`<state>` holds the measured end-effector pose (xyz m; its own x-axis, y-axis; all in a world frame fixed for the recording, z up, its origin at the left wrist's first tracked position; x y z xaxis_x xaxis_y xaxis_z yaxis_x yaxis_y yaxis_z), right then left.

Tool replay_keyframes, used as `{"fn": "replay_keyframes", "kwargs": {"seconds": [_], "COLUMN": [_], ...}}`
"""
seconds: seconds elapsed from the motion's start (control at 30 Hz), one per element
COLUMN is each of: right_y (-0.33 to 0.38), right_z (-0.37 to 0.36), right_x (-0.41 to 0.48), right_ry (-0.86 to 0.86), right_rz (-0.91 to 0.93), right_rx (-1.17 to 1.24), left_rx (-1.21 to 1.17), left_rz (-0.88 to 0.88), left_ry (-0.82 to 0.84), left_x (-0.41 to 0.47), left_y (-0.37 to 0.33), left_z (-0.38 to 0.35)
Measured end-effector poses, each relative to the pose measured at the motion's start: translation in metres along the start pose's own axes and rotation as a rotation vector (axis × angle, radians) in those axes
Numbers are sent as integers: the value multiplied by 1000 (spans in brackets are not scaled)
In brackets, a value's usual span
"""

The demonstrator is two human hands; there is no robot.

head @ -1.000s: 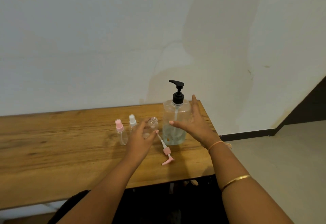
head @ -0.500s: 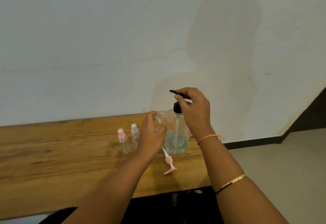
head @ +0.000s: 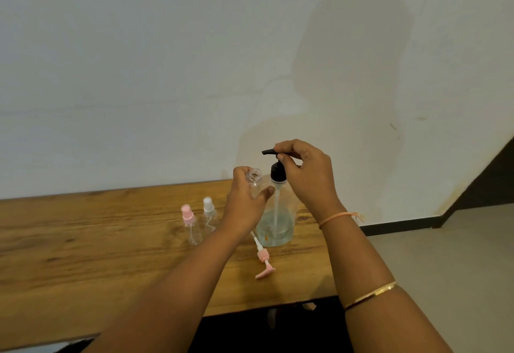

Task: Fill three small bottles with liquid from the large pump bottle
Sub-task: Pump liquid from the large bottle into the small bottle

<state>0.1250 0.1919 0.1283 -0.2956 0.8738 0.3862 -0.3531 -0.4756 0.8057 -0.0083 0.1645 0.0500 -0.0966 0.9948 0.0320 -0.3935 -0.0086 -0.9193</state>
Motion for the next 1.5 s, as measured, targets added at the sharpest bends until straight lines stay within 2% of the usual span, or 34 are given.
{"fn": "replay_keyframes", "kwargs": {"seconds": [0.17,0.3,0.67,0.83,1.03,1.17,1.5], "right_y": [6,11,18,25,41,37,33], "right_z": [-1,-2,0,1,-11,-12,-8], "right_x": [-3,-5,-10,-11,-12,-7,-5], "right_ry": [19,1,-11,-17,-23,11,-55], "right_rz": [66,114,169,184,238,185,149], "right_rx": [-79,-137,-226,-298,-571,-562,-494], "left_rx": [69,226,330,205,40,0,-102], "left_rz": [44,0,-69,-109,-167,-184,-199], "left_ry": [58,68,-163,-189,-246,-285,-306], "left_x": [7,8,-16,-19,-21,-22,-20], "left_y": [-7,-19,-25,-27,-26,-24,-20], "left_z": [5,11,37,40,51,57,62]}}
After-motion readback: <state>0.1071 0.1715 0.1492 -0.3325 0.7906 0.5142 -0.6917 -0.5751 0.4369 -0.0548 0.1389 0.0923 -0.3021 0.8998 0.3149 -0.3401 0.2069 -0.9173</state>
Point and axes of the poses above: each hand's wrist, its own x-axis towards the middle knuckle, its own z-axis out of the back of the hand, y = z × x, the point moved 8 cm from there along x, towards the middle knuckle, and after that the axes turned 13 degrees about y, right-handed, at the moved point
